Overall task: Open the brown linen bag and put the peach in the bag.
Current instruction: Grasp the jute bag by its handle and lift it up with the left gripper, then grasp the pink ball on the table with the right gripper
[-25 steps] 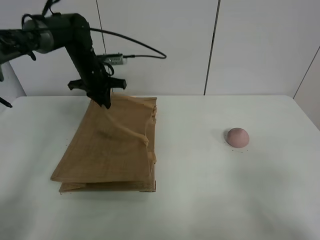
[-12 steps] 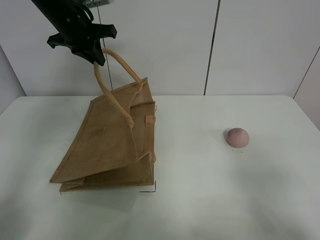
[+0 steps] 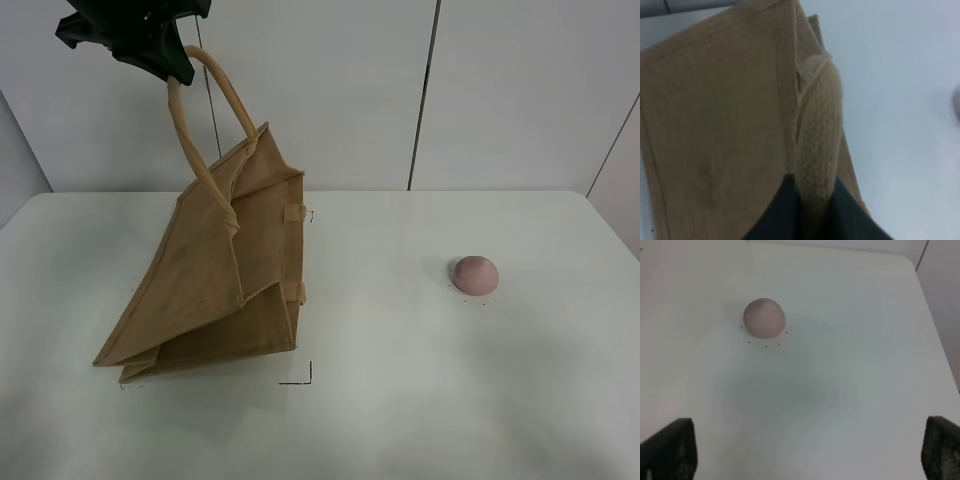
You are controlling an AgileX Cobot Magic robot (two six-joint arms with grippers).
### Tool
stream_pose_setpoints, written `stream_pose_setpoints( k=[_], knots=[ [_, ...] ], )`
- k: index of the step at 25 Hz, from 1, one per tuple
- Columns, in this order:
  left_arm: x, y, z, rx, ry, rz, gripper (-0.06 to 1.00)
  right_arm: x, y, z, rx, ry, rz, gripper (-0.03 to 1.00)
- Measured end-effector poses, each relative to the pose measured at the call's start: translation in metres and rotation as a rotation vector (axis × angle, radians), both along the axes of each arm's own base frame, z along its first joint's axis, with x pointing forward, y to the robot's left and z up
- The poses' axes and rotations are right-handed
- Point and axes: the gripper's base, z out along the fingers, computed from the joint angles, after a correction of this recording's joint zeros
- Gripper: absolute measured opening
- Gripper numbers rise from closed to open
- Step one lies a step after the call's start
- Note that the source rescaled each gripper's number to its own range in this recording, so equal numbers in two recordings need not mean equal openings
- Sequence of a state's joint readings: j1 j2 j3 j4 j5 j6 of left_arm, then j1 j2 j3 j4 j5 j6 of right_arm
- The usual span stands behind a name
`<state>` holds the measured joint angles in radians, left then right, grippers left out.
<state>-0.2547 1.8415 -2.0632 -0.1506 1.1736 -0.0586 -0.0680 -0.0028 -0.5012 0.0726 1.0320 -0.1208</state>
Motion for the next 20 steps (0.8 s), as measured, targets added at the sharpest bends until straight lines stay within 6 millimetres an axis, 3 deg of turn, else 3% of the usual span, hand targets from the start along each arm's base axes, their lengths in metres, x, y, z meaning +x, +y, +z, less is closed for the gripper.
stream_pose_setpoints(
  k=[6, 12, 15, 20],
  knots=[
    [-0.012, 0.002, 0.016, -0.023, -0.035, -0.006, 0.0, 0.0, 0.0, 0.0, 0.0, 0.0, 0.0, 1.0],
    [-0.014, 0.001, 0.018, -0.035, -0.038, -0.009, 0.0, 0.007, 0.0, 0.001, 0.008, 0.043, 0.003, 1.0],
    [-0.014, 0.001, 0.018, -0.035, -0.038, -0.009, 0.0, 0.029, 0.001, 0.009, 0.039, 0.161, 0.016, 1.0],
    [-0.014, 0.001, 0.018, -0.034, -0.038, -0.01, 0.0, 0.095, -0.002, 0.024, 0.089, 0.431, 0.023, 1.0]
  ],
)
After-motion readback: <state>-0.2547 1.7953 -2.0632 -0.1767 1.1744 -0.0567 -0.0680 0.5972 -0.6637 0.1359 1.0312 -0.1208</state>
